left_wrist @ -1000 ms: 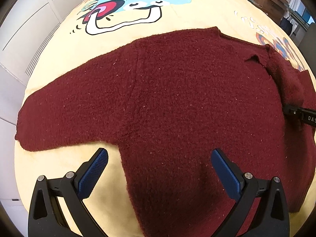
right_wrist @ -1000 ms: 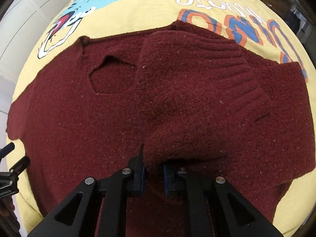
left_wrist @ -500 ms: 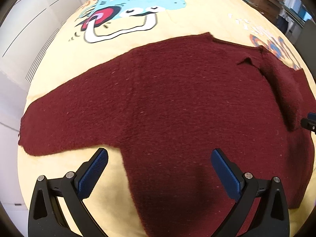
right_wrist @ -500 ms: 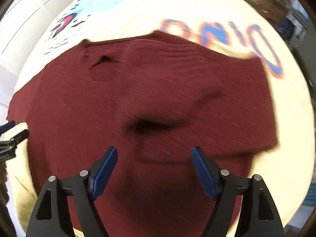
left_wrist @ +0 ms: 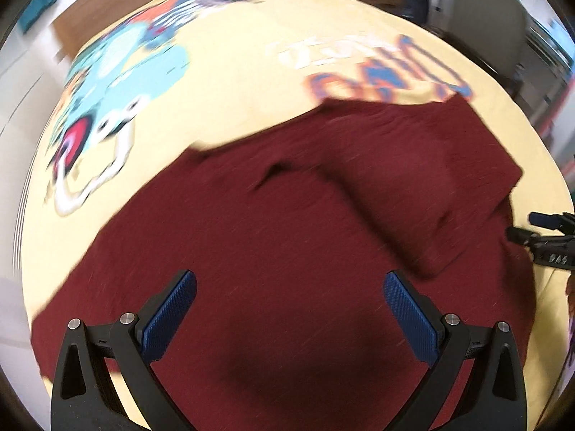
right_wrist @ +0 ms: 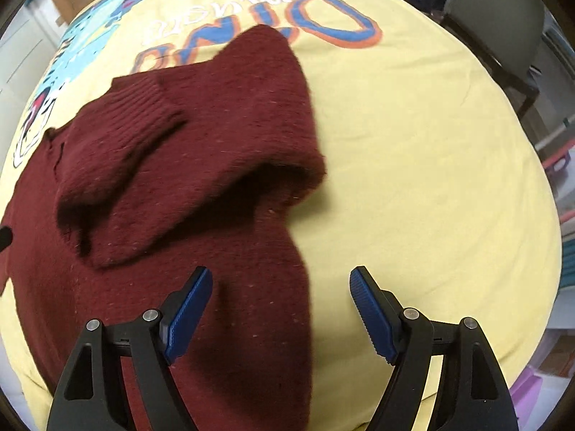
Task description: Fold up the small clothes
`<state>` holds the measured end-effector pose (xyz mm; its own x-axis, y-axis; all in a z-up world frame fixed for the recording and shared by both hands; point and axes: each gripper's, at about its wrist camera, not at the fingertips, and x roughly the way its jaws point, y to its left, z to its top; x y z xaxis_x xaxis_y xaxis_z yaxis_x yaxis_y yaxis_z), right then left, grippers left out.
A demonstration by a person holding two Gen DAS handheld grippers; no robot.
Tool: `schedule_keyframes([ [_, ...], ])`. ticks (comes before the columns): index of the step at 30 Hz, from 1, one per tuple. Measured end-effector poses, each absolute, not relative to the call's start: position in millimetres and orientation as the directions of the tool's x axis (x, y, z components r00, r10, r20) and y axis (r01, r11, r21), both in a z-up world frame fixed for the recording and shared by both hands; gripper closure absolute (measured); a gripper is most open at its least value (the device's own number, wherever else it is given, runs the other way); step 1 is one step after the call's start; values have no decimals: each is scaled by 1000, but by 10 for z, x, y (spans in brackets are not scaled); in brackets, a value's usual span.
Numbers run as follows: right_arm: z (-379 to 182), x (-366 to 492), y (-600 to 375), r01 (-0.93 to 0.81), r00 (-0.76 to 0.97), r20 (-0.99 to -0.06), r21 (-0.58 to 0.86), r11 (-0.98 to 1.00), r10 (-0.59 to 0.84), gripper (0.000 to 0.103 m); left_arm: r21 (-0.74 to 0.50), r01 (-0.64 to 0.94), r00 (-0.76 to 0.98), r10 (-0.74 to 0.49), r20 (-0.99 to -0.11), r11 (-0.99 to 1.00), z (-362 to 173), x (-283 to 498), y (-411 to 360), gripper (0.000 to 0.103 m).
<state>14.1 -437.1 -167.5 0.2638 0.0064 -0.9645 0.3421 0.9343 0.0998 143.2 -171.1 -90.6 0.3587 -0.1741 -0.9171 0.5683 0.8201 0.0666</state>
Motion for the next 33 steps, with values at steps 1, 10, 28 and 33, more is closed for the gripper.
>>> schedule_keyframes([
  [1, -1702, 153, -4396, 345, 266, -964, 107, 932, 12, 23, 70, 586, 356, -179, -917, 807, -920, 1441, -1820, 1],
  [10, -1809, 153, -4483, 341, 261, -964, 133, 931, 42, 23, 120, 715, 313, -162, -936, 689, -1251, 1477, -2643, 1],
  [28, -1955, 183, -4664, 350, 240, -970, 115, 930, 30, 23, 30, 640, 211, -139, -968, 768, -1601, 2028, -2740, 90],
  [33, -1904, 342, -4663, 344, 260, -966, 109, 933, 17, 23, 1, 578, 274, -193, -942, 816, -1363, 2108, -2355, 91],
])
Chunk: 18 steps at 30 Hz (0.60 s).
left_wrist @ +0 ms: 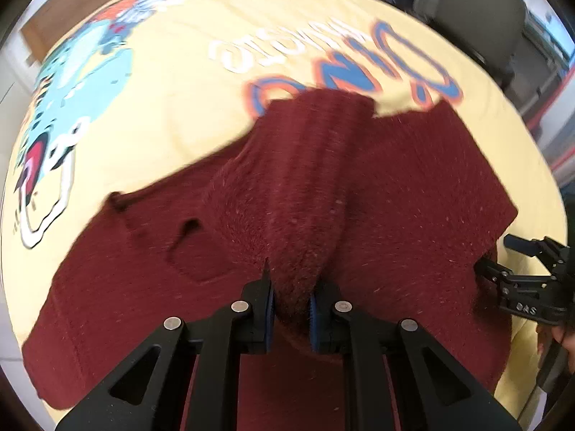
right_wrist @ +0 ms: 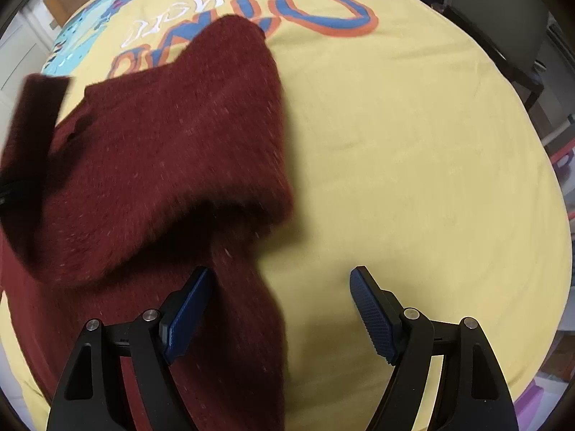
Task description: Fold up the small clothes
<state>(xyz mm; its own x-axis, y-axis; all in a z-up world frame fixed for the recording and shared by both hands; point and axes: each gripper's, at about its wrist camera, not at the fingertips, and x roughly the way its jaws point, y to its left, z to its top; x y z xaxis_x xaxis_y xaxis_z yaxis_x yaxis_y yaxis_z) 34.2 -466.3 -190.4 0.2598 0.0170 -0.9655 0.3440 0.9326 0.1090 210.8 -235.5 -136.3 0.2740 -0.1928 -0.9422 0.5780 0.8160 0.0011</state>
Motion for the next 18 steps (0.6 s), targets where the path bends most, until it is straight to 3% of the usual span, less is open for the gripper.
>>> schedule_keyframes([
  [3, -1857, 417, -4694, 339, 280, -960, 130, 932, 32, 24, -12, 543, 309, -213, -927, 840, -1245, 2143, -2107, 91],
  [4, -1848, 441, -4685, 335, 280, -960, 125, 934, 28, 31, -14, 527, 321, -214, -923, 850, -1223, 2164, -2007, 91],
  [5, -1839, 471, -4672, 329, 278, -960, 110, 938, 15, 42, -15, 514, 328, -213, -920, 857, -1191, 2130, -1975, 91],
  [6, -1847, 522, -4646, 325, 272, -962, 95, 941, 3, 68, -16, 501, 336, -211, -918, 865, -1175, 2108, -1921, 91],
  [7, -1861, 548, -4628, 322, 266, -964, 97, 942, 8, 80, -15, 485, 345, -207, -916, 874, -1194, 2106, -1833, 91],
  [8, -1877, 568, -4610, 315, 267, -963, 123, 941, 36, 84, -15, 473, 350, -203, -914, 881, -1209, 2078, -1779, 91],
  [18, -1915, 570, -4426, 292, 239, -971, 73, 954, 1, 88, -133, 272, 267, -207, -941, 953, -1662, 1844, -1077, 89],
])
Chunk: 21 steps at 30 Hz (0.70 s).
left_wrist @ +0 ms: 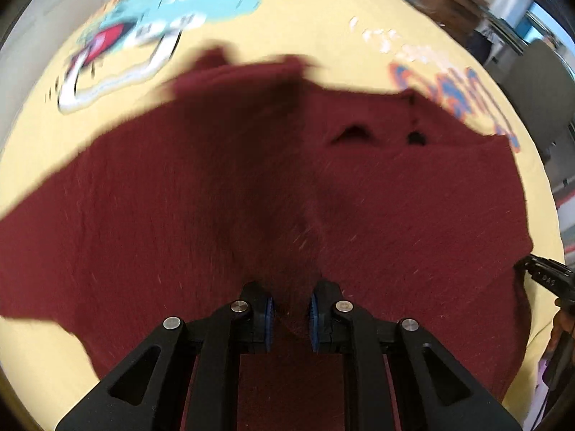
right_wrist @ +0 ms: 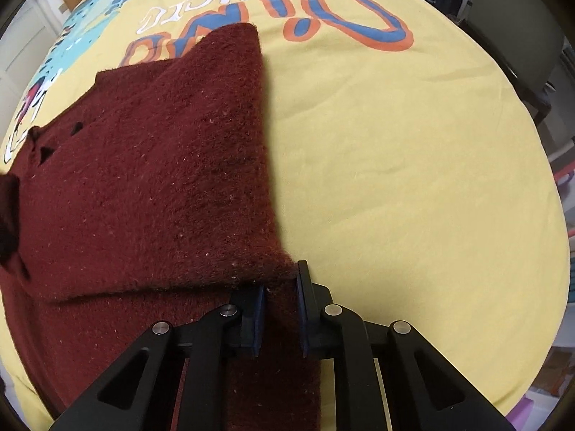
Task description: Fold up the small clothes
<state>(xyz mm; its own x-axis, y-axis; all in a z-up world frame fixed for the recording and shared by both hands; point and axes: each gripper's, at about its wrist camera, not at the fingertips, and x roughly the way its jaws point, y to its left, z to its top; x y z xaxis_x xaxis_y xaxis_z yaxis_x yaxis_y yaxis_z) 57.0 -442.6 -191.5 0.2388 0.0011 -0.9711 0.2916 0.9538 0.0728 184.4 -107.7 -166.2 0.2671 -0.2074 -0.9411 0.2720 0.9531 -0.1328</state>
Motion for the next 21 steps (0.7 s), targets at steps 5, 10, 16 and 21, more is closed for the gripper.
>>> schedule_keyframes([
  [5, -1953, 739, -4364, 284, 228, -974, 63, 957, -3, 88, -179, 228, 248, -235, -940, 957, -1725, 1831, -977, 78],
  [10, -1947, 761, -4365, 290, 234, -972, 80, 954, 10, 87, -169, 184, 228, -209, -951, 968, -1701, 1858, -844, 54],
  [16, -1927, 726, -4307, 268, 225, -974, 62, 961, 1, 78, -169, 163, 207, -201, -957, 972, -1638, 1778, -576, 23],
  [21, -1869, 678, -4240, 250, 218, -975, 23, 968, -33, 49, -181, 124, 242, -206, -948, 976, -1503, 1776, -237, 1],
])
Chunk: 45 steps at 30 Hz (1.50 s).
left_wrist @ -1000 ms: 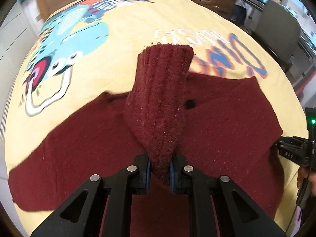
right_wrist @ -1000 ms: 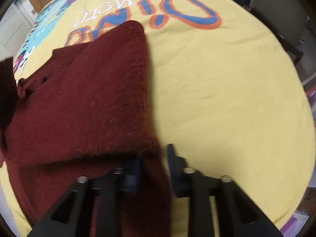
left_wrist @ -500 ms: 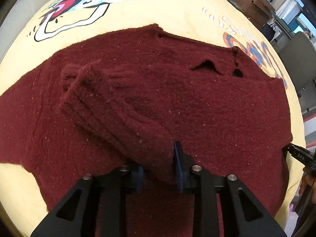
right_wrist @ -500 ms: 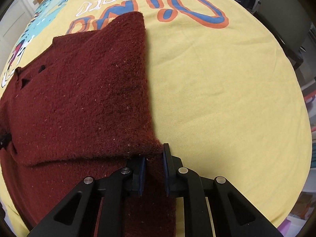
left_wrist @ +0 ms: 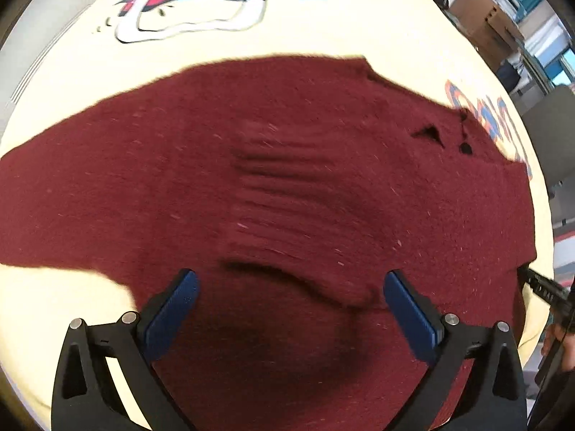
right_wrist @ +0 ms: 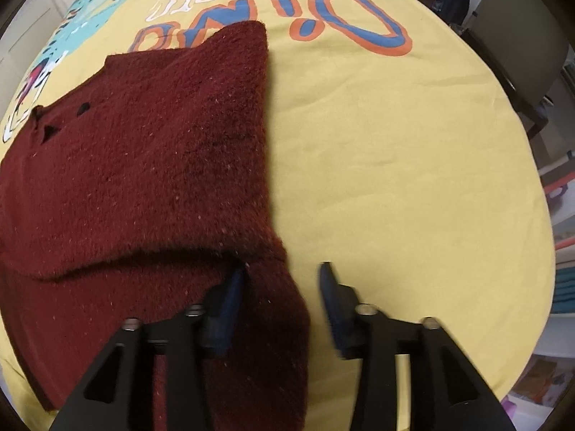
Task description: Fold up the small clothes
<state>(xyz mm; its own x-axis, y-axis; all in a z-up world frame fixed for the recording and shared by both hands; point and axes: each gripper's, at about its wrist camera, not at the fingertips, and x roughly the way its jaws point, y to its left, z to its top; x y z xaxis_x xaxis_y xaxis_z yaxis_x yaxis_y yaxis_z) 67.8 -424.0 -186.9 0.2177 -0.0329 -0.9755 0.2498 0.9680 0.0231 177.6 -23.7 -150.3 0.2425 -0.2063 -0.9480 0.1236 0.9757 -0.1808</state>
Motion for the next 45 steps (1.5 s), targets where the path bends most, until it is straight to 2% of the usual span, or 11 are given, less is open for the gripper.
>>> schedule_keyframes([
  [6, -1722, 583, -4222, 245, 227, -972, 4, 969, -54, 29, -208, 68, 269, -219, -938, 976, -1365, 2004, 55, 1],
  [16, -1666, 480, -4330, 224, 217, -973, -31, 974, -81, 27, -135, 106, 177, -152, -972, 985, -1802, 2345, -325, 4],
  [19, -1637, 379, -4414, 233, 219, -973, -27, 972, -80, 27, -79, 174, 186, -112, -976, 982, -1804, 2281, -463, 41],
  [21, -1634, 399, -4424, 238, 225, -971, -19, 971, -75, 27, -78, 203, 195, -119, -974, 976, -1715, 2231, -538, 84],
  [22, -1621, 408, -4429, 243, 230, -971, -9, 970, -67, 27, -95, 211, 193, -137, -972, 973, -1680, 2223, -556, 91],
  [30, -1454, 882, -4529, 281, 318, -948, 119, 952, 25, 27, -166, 203, 308, -224, -925, 965, -1367, 2145, -464, 94],
  [37, -1739, 1418, -4599, 323, 291, -949, 216, 921, 121, 27, -91, 202, 423, -170, -890, 975, -1094, 2171, -449, 94],
  [38, -1790, 1459, -4551, 313, 290, -946, 239, 919, 147, 28, -95, 205, 409, -173, -896, 974, -1137, 2189, -473, 94],
  [39, -1810, 1472, -4523, 309, 287, -946, 243, 920, 153, 46, -85, 211, 401, -166, -901, 974, -1164, 2174, -472, 94],
  [40, -1848, 1486, -4484, 302, 281, -947, 241, 922, 156, 78, -78, 214, 396, -160, -904, 974, -1203, 2173, -495, 94],
  [45, -1741, 1483, -4460, 310, 305, -948, 187, 932, 89, 87, -100, 209, 385, -176, -906, 973, -1280, 2124, -394, 94],
])
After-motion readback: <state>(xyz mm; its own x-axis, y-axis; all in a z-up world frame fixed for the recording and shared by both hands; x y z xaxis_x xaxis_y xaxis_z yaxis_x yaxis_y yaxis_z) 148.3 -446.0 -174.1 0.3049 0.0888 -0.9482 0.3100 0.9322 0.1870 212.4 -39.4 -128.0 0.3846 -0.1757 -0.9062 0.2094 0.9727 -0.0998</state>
